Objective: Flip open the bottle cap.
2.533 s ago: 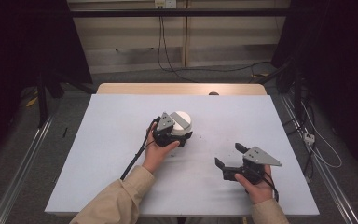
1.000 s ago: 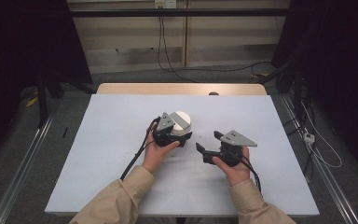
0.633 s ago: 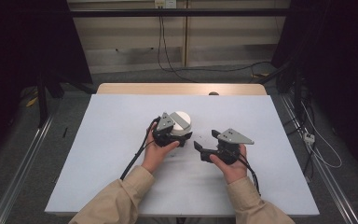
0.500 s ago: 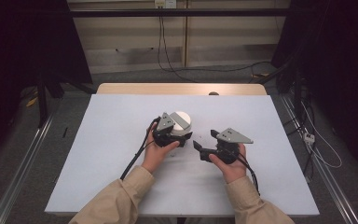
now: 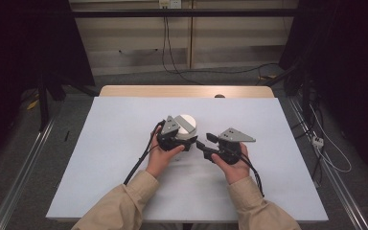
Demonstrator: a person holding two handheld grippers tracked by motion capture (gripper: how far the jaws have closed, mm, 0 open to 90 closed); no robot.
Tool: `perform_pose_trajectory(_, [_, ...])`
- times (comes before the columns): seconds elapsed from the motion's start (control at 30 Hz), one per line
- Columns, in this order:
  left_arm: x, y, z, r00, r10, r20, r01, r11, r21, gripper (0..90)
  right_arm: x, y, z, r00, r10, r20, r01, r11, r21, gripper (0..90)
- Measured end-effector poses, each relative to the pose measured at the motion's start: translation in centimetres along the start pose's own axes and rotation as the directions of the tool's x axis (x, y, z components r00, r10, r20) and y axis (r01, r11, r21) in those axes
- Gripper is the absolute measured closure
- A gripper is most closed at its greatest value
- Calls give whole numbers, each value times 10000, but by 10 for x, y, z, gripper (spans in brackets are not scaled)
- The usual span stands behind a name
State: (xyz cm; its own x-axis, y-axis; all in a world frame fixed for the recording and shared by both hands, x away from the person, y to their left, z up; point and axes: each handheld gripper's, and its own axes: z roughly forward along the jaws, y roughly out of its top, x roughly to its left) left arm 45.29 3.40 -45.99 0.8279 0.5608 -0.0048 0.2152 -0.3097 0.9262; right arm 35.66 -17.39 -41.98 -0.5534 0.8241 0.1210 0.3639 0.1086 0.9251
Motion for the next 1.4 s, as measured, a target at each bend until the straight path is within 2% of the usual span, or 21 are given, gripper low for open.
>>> perform_pose_trajectory(0.03, [0,0,0,10000,6,-3,-6,10000,-9,185,0,0,0,10000,0,0,0,10000,0,557])
perform_pose_trajectory(0.07, [0,0,0,10000,-36,-2,36,10000,-36,185,1,2,1,9998,-205,-32,206,9998,65,667])
perform_pose_trajectory(0.13, [0,0,0,10000,-28,4,28,10000,-26,185,3,4,2,9997,-223,-82,223,9997,112,753])
perform_pose_trajectory(0.17, [0,0,0,10000,-41,0,41,10000,-32,185,3,4,2,9997,-223,-82,223,9997,112,753])
perform_pose_trajectory(0.2, [0,0,0,10000,-37,8,37,10000,-31,185,4,7,4,9996,-225,-159,227,9996,153,818])
perform_pose_trajectory(0.37, [0,0,0,10000,-17,4,17,10000,-20,185,4,11,8,9995,-169,-254,174,9997,195,893])
perform_pose_trajectory(0.57, [1,0,0,10000,-10,17,10,10000,1,185,5,14,15,9995,-162,-275,175,9987,473,900])
perform_pose_trajectory(0.73, [0,0,0,10000,-21,4,21,10000,3,185,5,14,17,9994,-188,-298,203,9986,480,900])
perform_pose_trajectory(1.17, [1,0,0,10000,54,-23,-54,10000,30,185,7,18,19,9993,-205,-318,217,9990,394,900])
perform_pose_trajectory(1.4, [0,0,0,10000,64,-37,-64,10000,37,185,9,23,18,9989,-201,-413,207,9997,160,900])
